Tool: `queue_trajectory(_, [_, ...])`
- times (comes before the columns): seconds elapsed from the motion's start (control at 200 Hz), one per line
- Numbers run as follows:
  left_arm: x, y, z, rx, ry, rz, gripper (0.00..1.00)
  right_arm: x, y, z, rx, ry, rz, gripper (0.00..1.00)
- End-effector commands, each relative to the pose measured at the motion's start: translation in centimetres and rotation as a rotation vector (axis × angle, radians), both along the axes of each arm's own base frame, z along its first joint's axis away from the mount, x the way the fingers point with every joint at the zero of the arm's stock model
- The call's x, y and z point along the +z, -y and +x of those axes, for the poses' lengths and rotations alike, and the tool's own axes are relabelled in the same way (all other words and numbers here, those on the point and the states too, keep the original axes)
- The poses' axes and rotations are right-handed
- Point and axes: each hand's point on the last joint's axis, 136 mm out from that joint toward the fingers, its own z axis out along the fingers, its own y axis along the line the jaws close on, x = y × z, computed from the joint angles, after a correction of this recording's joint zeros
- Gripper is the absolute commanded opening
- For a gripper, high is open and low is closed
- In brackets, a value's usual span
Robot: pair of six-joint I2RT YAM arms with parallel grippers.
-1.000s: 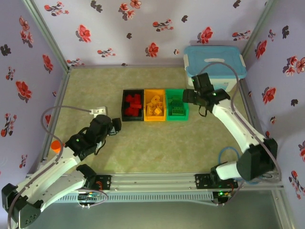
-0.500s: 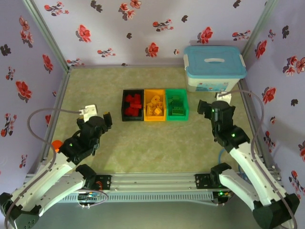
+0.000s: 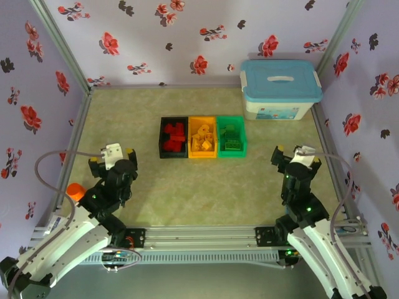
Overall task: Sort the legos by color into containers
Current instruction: Reset both arms
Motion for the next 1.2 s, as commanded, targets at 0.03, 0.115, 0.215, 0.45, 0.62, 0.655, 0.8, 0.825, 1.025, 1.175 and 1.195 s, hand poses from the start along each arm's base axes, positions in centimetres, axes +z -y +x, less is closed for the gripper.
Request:
queue_trajectory(0.03, [-0.1,-1.5,-0.4,0.071,0.045,0.065,1.0,-1.8,1.4,-0.5,-0.087,-0.024,-0.018,0.99])
queue_trajectory(0.115, [-1.0,-1.6,-0.6,0.07,0.038,0.085,1.0,-3.1,1.9,-0.8,-0.119,-0.041,-0.02,0.99])
queue_trajectory(0.215, [-2.4,-1.7,-0.7,0.066,0.022,0.111,1.0,-4.5,1.9,-0.8,-0.12,-0.065,-0.035,1.0])
queue_trajectory(0.45, [-6.3,-2.1,-1.0,0.072,-0.014,0.161,1.0,-7.2,1.1,-0.4,-0.077,-0.085,-0.057,1.0])
queue_trajectory(0.62, [-6.6,-1.7,-0.7,0.053,-0.017,0.16,1.0,-7.9,0.7,-0.3,-0.059,-0.093,-0.064,1.0])
queue_trajectory(0.655, [-6.5,-1.6,-0.6,0.051,-0.017,0.159,1.0,-7.8,0.7,-0.2,-0.059,-0.093,-0.066,1.0])
queue_trajectory(0.8, [-6.6,-1.5,-0.5,0.05,-0.02,0.164,1.0,-8.0,0.7,0.1,-0.072,-0.107,-0.075,0.99])
queue_trajectory(0.825, [-6.6,-1.5,-0.4,0.05,-0.021,0.166,1.0,-7.9,0.8,0.2,-0.078,-0.106,-0.075,0.99])
queue_trajectory(1.025, [-6.5,-1.2,0.0,0.047,-0.016,0.175,1.0,-7.6,0.8,0.8,-0.091,-0.069,-0.083,0.99])
queue_trajectory(1.175, [-6.6,-1.2,0.2,0.052,-0.019,0.177,1.0,-7.7,1.0,1.2,-0.112,-0.068,-0.1,0.99])
queue_trajectory(1.195, [-6.6,-1.2,0.2,0.051,-0.02,0.178,1.0,-7.7,1.0,1.3,-0.114,-0.067,-0.102,0.99])
